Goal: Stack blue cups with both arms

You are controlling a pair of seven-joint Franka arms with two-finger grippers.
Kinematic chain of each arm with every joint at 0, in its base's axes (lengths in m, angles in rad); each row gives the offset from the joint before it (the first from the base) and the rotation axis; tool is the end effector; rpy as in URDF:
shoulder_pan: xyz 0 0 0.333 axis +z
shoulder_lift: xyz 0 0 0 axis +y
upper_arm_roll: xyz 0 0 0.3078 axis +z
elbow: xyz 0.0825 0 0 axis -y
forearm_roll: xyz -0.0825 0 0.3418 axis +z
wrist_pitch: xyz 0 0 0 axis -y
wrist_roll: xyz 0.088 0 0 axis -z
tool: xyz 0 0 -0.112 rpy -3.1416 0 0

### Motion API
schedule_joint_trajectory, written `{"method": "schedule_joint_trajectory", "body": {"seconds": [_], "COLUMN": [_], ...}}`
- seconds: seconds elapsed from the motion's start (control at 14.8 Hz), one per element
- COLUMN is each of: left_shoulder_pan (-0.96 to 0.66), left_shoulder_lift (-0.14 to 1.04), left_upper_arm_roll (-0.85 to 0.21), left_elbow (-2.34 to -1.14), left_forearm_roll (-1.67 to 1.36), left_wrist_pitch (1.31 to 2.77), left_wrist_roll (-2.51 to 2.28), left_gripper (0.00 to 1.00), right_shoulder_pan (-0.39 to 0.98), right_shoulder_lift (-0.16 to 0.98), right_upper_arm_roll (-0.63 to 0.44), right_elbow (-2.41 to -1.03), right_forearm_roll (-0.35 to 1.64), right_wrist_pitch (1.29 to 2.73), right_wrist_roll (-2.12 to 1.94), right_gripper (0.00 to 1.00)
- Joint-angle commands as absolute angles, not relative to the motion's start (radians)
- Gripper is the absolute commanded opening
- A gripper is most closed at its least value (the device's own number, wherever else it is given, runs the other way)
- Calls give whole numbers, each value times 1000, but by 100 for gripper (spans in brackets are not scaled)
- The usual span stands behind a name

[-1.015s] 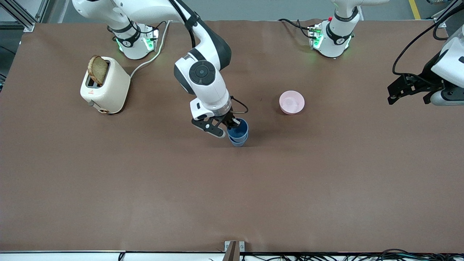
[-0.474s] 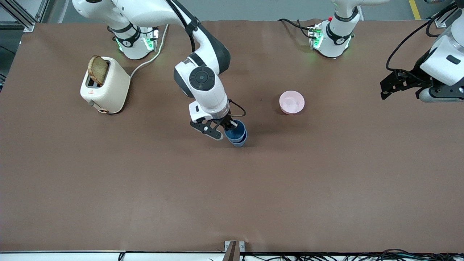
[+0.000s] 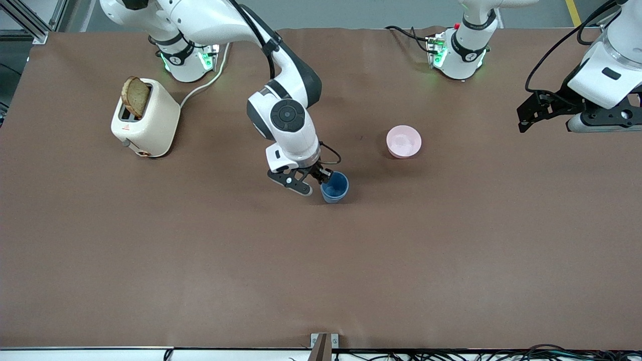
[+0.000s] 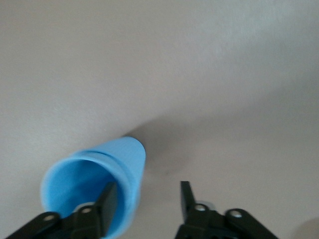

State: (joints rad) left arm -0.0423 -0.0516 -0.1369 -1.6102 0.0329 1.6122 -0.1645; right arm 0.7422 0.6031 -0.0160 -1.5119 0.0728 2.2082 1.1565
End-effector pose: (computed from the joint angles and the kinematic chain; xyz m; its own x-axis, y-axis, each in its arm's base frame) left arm 0.4936 -0.0878 0.6240 0.9981 -0.0161 0.0589 -0.0143 -0.9994 -0.0307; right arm 0.5022 0.4522 0.3301 0.8928 -0.4502 -0.0116 -0.4488 -0.8873 -0.1058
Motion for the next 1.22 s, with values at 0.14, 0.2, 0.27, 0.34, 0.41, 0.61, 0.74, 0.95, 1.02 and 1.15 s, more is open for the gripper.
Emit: {"method": "schedule_joint_trajectory", "body": {"seconds": [0.14, 0.2, 0.27, 0.34, 0.41, 0.61, 0.74, 0.95, 1.02, 1.15], "left_shoulder_pan": [-34, -34, -32, -32, -34, -34, -32, -34, -34, -34], "left_shoulder_lift": [-49, -49, -49, -49, -49, -49, -49, -49, -49, -49], "left_upper_arm_roll": [-141, -141, -141, -141, -141, -141, -141, -141, -141, -141], "left_elbow": [-1598, -1598, -1598, -1598, -1598, -1598, -1598, -1598, -1598, -1598], "left_forearm_roll": [23, 23, 23, 21, 21, 21, 26, 29, 31, 32], "left_wrist_pitch": [1618, 1618, 1618, 1618, 1618, 1617, 1614, 1603, 1601, 1595], "left_wrist_roll": [-161, -160, -160, -160, -161, -160, -160, -161, -161, -161], "left_gripper": [100, 100, 100, 100, 100, 100, 100, 100, 100, 100], "right_shoulder_pan": [582, 545, 497, 459, 415, 272, 181, 62, 34, -17], "right_shoulder_lift": [407, 364, 315, 266, 218, 121, 65, 28, 29, 35], "right_upper_arm_roll": [-14, -14, -14, -14, -17, -29, -31, -29, -29, -29], "right_elbow": [-1551, -1565, -1590, -1620, -1649, -1663, -1658, -1588, -1544, -1453], "right_forearm_roll": [45, 41, 28, 22, 18, -7, -20, -20, -20, -20], "right_wrist_pitch": [2079, 2044, 2027, 2019, 2004, 1893, 1838, 1699, 1643, 1556], "right_wrist_roll": [898, 855, 809, 760, 700, 519, 407, 270, 232, 139], "right_gripper": [95, 96, 96, 96, 96, 97, 99, 100, 100, 100]}}
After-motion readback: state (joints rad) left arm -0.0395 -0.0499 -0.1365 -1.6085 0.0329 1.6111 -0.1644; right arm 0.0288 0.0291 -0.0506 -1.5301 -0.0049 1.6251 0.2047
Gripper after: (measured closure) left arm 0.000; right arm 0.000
